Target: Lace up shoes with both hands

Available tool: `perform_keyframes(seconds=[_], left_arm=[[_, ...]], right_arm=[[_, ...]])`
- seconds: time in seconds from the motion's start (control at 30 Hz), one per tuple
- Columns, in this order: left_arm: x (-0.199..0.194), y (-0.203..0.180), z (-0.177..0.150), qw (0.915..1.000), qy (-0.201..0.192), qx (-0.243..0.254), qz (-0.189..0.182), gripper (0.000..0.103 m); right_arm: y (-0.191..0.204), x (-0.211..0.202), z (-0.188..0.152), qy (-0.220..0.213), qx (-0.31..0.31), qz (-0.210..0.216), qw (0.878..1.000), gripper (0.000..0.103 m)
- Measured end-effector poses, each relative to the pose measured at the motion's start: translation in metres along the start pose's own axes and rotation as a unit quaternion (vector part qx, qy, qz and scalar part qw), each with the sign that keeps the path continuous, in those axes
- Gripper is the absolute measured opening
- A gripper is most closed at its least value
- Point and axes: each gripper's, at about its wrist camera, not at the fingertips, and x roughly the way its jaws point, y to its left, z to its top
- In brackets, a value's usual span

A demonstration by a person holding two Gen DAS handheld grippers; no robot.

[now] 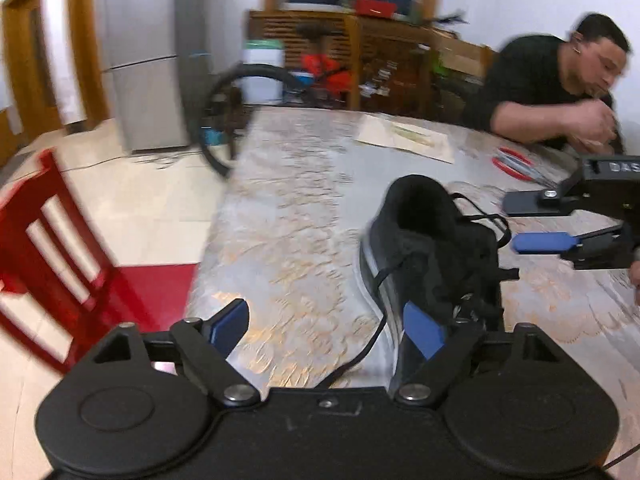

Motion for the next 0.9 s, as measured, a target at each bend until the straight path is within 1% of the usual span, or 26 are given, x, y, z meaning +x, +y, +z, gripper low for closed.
perform_keyframes(seconds=[0.1, 0.13, 0.17, 0.2, 0.23, 0.3, 0.37, 0.43, 0.47, 0.5, 0.53, 0.6, 0.67, 0.77, 0.8, 0.9], left_arm=[[0.019, -0.007, 0.005, 0.9985, 0.007, 0.05, -0.022, 0.082], [0.023, -0.008, 0.005, 0.9978, 0.006, 0.06, -0.028, 0.081], [0.026, -0.007, 0.006, 0.9972, 0.002, 0.065, -0.038, 0.08], [0.028, -0.002, 0.007, 0.9973, 0.003, 0.056, -0.048, 0.068], [0.032, 0.005, 0.008, 0.9977, 0.009, 0.036, -0.057, 0.04], [0.04, 0.019, 0.011, 0.9969, 0.02, -0.005, -0.076, 0.012], [0.043, 0.032, 0.011, 0.9948, 0.015, -0.042, -0.092, 0.011], [0.04, 0.034, 0.011, 0.9936, 0.005, -0.044, -0.104, 0.009], [0.038, 0.034, 0.01, 0.9933, -0.001, -0.042, -0.108, 0.009], [0.035, 0.033, 0.011, 0.9934, -0.011, -0.04, -0.107, 0.006], [0.031, 0.032, 0.012, 0.9933, -0.025, -0.044, -0.104, 0.003], [0.02, 0.031, 0.017, 0.9914, -0.06, -0.062, -0.099, 0.002], [0.0, 0.033, 0.022, 0.9862, -0.098, -0.079, -0.108, 0.002], [-0.027, 0.03, 0.032, 0.9803, -0.141, -0.08, -0.114, 0.002], [-0.035, 0.03, 0.035, 0.9785, -0.151, -0.078, -0.117, 0.002], [-0.056, 0.033, 0.047, 0.9743, -0.184, -0.074, -0.108, 0.002]], right_arm=[[0.009, 0.005, -0.011, -0.004, 0.038, -0.007, 0.999, 0.055], [0.011, 0.006, -0.011, -0.006, 0.045, -0.007, 0.999, 0.05], [0.013, 0.006, -0.013, -0.012, 0.045, -0.008, 0.999, 0.029], [0.015, 0.006, -0.014, -0.019, 0.044, -0.008, 0.999, 0.023], [0.018, 0.003, -0.014, -0.032, 0.041, -0.004, 0.999, 0.005], [0.024, -0.007, -0.016, -0.062, 0.03, 0.013, 0.998, 0.006], [0.034, -0.016, -0.017, -0.086, 0.01, 0.03, 0.996, 0.006], [0.046, -0.022, -0.019, -0.097, -0.021, 0.036, 0.994, 0.006], [0.052, -0.026, -0.02, -0.104, -0.037, 0.037, 0.993, 0.003], [0.057, -0.03, -0.022, -0.117, -0.05, 0.048, 0.991, 0.003], [0.063, -0.035, -0.024, -0.13, -0.062, 0.059, 0.988, 0.003], [0.074, -0.049, -0.023, -0.158, -0.075, 0.085, 0.981, 0.003], [0.085, -0.062, -0.02, -0.18, -0.087, 0.105, 0.974, 0.003], [0.095, -0.077, -0.016, -0.21, -0.101, 0.107, 0.967, 0.003], [0.094, -0.08, -0.014, -0.218, -0.093, 0.106, 0.966, 0.003], [0.088, -0.084, -0.009, -0.233, -0.069, 0.102, 0.965, 0.003]])
